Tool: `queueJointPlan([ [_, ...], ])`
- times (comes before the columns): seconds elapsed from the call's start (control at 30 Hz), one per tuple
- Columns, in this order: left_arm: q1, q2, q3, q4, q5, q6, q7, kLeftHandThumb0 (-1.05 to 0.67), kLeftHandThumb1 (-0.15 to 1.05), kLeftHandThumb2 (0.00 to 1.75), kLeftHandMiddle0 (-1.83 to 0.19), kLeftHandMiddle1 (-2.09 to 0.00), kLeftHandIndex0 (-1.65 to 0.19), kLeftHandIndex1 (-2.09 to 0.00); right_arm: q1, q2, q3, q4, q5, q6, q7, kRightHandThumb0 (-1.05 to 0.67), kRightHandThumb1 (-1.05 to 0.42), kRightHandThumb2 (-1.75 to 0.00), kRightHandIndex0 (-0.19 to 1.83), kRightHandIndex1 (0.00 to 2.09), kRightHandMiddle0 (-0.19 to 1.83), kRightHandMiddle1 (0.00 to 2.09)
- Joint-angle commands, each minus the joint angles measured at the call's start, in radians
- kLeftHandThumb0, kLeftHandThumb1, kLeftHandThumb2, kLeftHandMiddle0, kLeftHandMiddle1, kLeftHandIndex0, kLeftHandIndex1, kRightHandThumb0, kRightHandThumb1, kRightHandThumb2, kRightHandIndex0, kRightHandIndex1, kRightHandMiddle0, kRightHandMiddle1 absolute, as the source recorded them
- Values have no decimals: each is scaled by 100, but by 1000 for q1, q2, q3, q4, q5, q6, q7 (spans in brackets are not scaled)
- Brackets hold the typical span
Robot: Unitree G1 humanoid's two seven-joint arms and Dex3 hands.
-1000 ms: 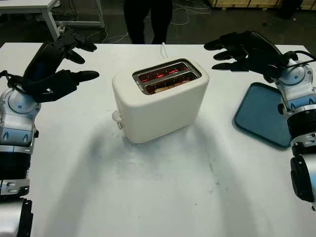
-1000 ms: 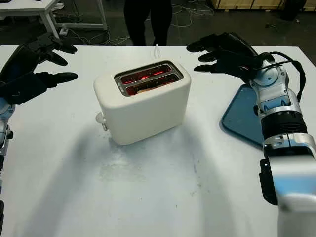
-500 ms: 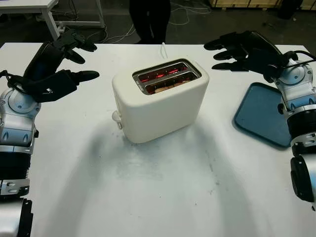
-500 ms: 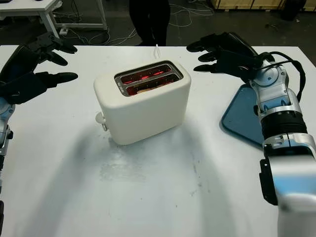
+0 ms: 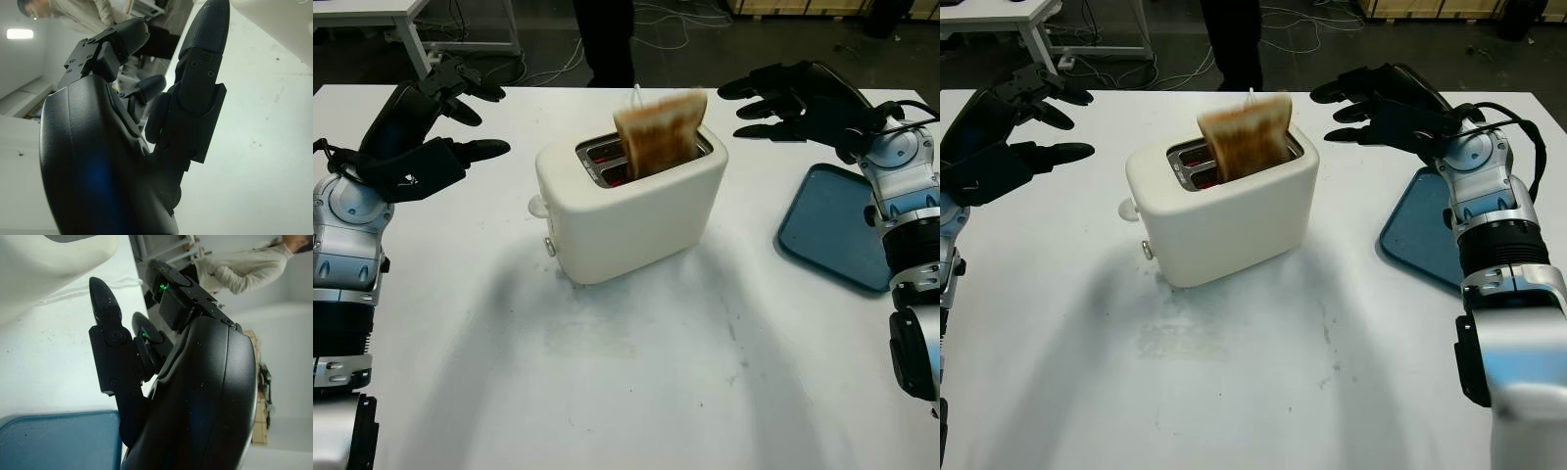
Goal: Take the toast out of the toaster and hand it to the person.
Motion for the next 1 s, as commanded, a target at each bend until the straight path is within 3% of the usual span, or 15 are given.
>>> queueJointPlan([
  [0.0,6,6,2,-5,-7,-4,-4,-77,90,0,-23,-122,-21,-100,-13,-6,-5,3,5,-9,2,-38,-89,0,77,0,70,0],
  [0.4,3,4,0,-4,-4,-2,-2,-78,90,0,-23,-124,-21,-102,-23,-10,-5,2,6,-12,9,-36,-87,0,77,0,70,0],
  [0.67,-4,10,0,11,-3,-22,-2,-81,91,1,-23,-126,-21,-104,-146,-12,-25,-24,46,-26,82,-37,-77,0,81,2,75,3],
  [0.97,-11,3,-1,12,-6,-18,-2,-81,90,0,-23,-127,-21,-105,-268,19,31,-56,26,-52,148,-60,-71,0,89,7,84,6],
])
